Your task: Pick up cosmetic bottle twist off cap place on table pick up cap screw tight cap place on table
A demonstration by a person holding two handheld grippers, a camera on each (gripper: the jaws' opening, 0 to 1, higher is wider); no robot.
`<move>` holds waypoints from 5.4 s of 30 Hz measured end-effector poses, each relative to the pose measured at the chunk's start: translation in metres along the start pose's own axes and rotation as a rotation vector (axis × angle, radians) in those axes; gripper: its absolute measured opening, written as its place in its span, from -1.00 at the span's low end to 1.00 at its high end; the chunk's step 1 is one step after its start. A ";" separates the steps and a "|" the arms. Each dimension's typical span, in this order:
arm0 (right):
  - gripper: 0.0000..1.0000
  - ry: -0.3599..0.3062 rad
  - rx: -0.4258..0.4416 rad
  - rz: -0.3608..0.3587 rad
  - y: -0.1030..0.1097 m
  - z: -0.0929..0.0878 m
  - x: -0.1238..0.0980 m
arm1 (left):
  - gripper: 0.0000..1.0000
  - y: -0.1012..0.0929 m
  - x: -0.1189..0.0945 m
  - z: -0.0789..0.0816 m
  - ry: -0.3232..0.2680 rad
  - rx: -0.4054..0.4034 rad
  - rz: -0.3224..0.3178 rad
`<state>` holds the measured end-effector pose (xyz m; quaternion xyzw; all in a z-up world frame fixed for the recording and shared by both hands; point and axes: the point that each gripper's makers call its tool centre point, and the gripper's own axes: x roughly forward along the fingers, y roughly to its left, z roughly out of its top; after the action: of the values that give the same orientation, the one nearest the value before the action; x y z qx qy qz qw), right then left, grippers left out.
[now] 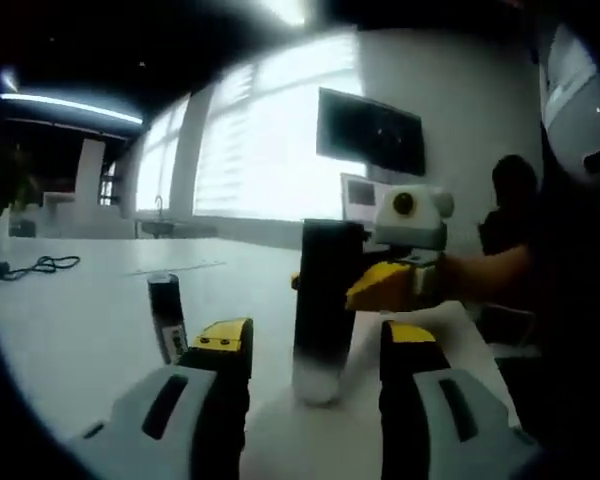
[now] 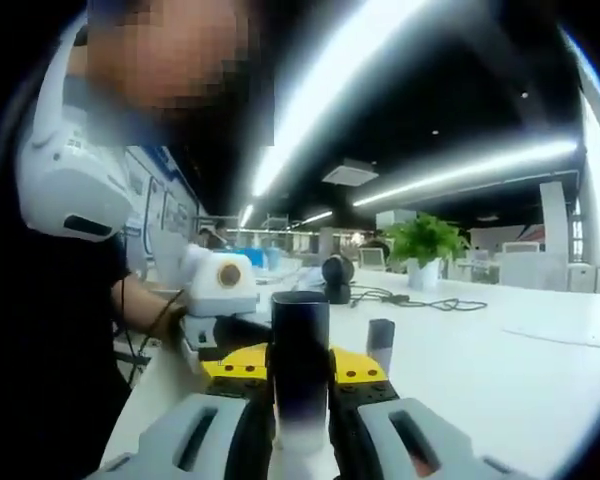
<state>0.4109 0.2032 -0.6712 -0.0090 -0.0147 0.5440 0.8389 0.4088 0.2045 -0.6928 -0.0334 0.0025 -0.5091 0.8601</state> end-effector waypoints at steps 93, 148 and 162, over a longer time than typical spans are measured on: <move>0.12 -0.075 0.036 -0.464 -0.065 0.008 -0.077 | -0.26 0.031 -0.039 0.010 -0.056 -0.030 0.175; -0.11 -0.048 -0.005 -0.387 -0.025 -0.011 -0.100 | -0.37 0.038 -0.095 0.015 -0.053 0.062 0.292; -0.12 -0.044 -0.003 -0.382 -0.026 -0.013 -0.101 | -0.37 0.036 -0.095 0.013 -0.038 0.092 0.300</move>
<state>0.3943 0.1004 -0.6847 0.0046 -0.0355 0.3747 0.9264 0.3945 0.3057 -0.6851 -0.0028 -0.0320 -0.3736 0.9270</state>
